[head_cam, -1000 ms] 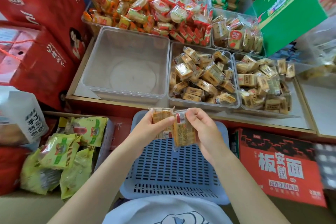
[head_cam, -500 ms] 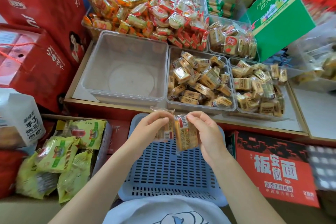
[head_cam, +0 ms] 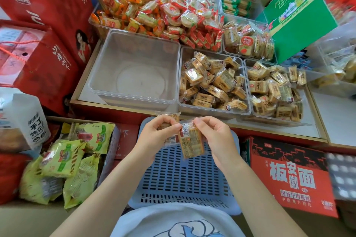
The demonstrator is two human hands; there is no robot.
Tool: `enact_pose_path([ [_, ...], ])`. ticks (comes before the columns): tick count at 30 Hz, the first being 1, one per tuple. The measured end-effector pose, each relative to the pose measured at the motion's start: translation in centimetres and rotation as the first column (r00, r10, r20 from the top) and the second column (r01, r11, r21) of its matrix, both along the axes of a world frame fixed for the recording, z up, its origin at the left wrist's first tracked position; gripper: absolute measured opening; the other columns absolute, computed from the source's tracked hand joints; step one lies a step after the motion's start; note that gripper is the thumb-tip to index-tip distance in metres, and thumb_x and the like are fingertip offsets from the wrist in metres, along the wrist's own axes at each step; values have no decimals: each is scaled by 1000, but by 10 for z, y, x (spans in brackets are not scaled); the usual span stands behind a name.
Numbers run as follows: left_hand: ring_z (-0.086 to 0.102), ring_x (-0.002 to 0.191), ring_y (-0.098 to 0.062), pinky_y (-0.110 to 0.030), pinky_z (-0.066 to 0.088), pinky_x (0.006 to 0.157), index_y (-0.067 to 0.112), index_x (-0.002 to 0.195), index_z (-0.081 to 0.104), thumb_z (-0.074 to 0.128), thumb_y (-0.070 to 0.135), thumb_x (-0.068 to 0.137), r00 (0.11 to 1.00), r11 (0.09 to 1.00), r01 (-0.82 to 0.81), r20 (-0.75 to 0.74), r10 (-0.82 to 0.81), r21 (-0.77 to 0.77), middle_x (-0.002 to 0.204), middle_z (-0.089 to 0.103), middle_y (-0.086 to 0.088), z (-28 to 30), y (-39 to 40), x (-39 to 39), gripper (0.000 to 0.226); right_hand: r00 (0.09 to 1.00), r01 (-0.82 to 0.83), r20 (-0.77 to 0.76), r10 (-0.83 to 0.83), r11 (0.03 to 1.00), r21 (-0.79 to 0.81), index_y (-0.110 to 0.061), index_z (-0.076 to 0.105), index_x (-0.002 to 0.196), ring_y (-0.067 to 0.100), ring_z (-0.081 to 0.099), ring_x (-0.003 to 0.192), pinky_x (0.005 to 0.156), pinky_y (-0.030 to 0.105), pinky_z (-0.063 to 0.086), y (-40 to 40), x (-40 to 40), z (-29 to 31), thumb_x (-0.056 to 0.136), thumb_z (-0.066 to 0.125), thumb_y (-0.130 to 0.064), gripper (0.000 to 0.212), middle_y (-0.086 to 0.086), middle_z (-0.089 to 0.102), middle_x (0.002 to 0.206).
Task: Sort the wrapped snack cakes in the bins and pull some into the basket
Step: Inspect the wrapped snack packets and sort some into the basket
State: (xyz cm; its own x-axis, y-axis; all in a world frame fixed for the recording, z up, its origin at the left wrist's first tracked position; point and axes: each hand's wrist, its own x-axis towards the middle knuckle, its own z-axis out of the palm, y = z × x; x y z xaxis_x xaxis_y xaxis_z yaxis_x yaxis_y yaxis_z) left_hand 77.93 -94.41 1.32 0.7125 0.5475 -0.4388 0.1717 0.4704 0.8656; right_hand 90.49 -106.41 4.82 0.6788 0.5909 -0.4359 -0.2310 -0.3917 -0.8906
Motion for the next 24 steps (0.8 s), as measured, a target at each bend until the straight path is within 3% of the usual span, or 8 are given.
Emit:
enact_pose_path([
  [7, 67, 85, -24, -36, 53, 83, 7, 90, 63, 67, 19, 96, 998, 998, 53, 21, -52, -27, 94, 74, -14, 4, 2, 2, 14, 997, 72, 35, -71, 997, -9, -10, 75, 91, 9, 70, 71, 61, 22, 56, 5, 9, 5, 101, 63, -22, 20, 2, 76, 78],
  [11, 72, 90, -22, -32, 61, 71, 4, 103, 64, 69, 35, 89, 993, 991, 114, 35, -111, -77, 103, 74, -11, 6, 4, 4, 34, 984, 166, -63, -167, 986, -28, -15, 76, 87, 20, 73, 79, 74, 40, 63, 8, 11, 6, 99, 66, -26, 20, 5, 78, 84],
  [14, 73, 93, -20, -34, 62, 69, 6, 115, 65, 78, 37, 75, 977, 972, 215, 8, -215, -98, 103, 74, -8, 8, 1, 6, 52, 961, 228, -165, -224, 974, 3, -13, 77, 98, 28, 74, 91, 81, 47, 62, 12, 11, 5, 102, 60, -29, 23, 11, 78, 96],
  [16, 75, 90, -21, -34, 63, 72, 9, 115, 67, 82, 32, 74, 983, 979, 183, -10, -185, -88, 101, 77, -7, 7, -2, 10, 49, 969, 190, -162, -186, 982, 11, -14, 73, 109, 27, 75, 96, 81, 46, 62, 15, 9, 3, 103, 56, -39, 31, 10, 78, 101],
  [19, 76, 92, -22, -35, 63, 75, 14, 113, 69, 81, 25, 86, 994, 996, 93, -54, -92, 17, 101, 78, -6, 7, -5, 15, 32, 995, 22, -101, -25, 999, -31, -20, 58, 132, 20, 69, 110, 94, 43, 57, 14, 6, -2, 87, 66, -62, 62, 5, 72, 119],
  [21, 75, 92, -15, -27, 61, 75, 19, 111, 70, 73, 27, 94, 992, 987, 106, -76, -97, 123, 98, 77, -1, 7, -5, 16, 19, 996, -66, -63, 61, 994, -92, -21, 47, 140, 14, 66, 113, 97, 37, 55, 13, 5, -4, 90, 68, -54, 63, 0, 66, 124],
  [24, 71, 103, -11, -21, 55, 84, 26, 115, 70, 55, 23, 105, 981, 964, 186, -95, -170, 191, 109, 75, 2, 6, -2, 12, 18, 990, -82, -124, 68, 991, -110, -17, 49, 139, 17, 68, 111, 104, 46, 53, 13, 8, -6, 100, 60, -42, 47, 4, 70, 118],
])
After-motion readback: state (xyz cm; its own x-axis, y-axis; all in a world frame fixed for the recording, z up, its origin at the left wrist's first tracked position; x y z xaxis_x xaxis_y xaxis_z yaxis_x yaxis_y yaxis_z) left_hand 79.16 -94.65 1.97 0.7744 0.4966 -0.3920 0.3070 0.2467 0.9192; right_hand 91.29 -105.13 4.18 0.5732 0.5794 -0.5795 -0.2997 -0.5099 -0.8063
